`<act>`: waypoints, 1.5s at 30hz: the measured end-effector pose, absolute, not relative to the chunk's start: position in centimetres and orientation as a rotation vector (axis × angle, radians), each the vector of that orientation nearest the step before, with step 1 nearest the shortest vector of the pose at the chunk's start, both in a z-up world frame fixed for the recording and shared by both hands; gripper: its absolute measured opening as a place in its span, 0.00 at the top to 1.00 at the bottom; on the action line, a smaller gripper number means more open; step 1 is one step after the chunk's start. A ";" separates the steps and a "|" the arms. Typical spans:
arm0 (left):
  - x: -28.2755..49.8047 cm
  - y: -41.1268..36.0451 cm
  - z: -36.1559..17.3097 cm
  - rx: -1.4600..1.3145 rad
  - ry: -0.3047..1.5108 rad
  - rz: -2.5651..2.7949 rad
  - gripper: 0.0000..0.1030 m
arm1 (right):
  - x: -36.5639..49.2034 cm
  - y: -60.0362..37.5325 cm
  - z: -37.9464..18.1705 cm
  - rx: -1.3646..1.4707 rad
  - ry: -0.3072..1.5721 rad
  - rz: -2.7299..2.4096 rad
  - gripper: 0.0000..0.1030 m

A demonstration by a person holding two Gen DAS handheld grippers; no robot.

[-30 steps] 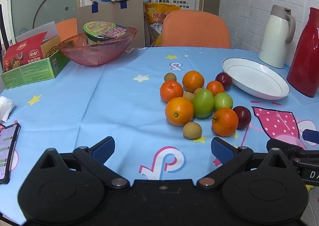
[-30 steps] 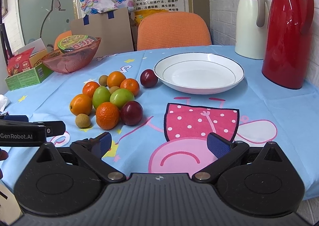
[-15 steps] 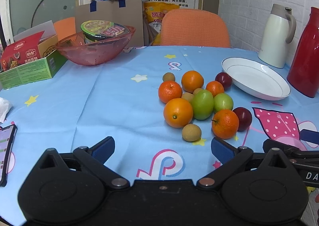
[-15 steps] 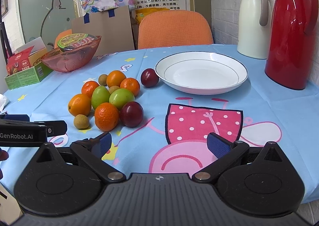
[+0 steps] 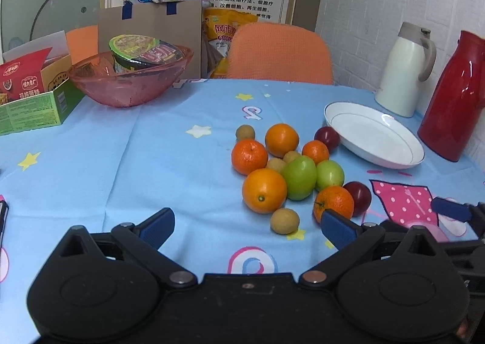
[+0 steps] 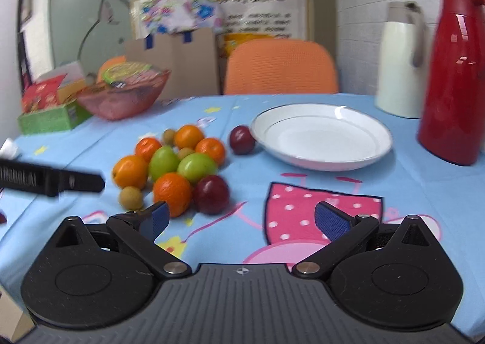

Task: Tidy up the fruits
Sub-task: 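Grasp a tangerine with the right tool while the left tool grasps a brown kiwi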

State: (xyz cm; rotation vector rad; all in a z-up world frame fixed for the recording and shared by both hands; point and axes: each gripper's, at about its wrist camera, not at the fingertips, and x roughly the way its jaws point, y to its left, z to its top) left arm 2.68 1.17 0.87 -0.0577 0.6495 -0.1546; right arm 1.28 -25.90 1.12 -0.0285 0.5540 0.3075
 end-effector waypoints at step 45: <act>6.7 -0.3 -2.2 -0.138 0.781 -0.401 0.18 | 1.2 -24.0 1.8 -0.099 0.465 0.414 0.37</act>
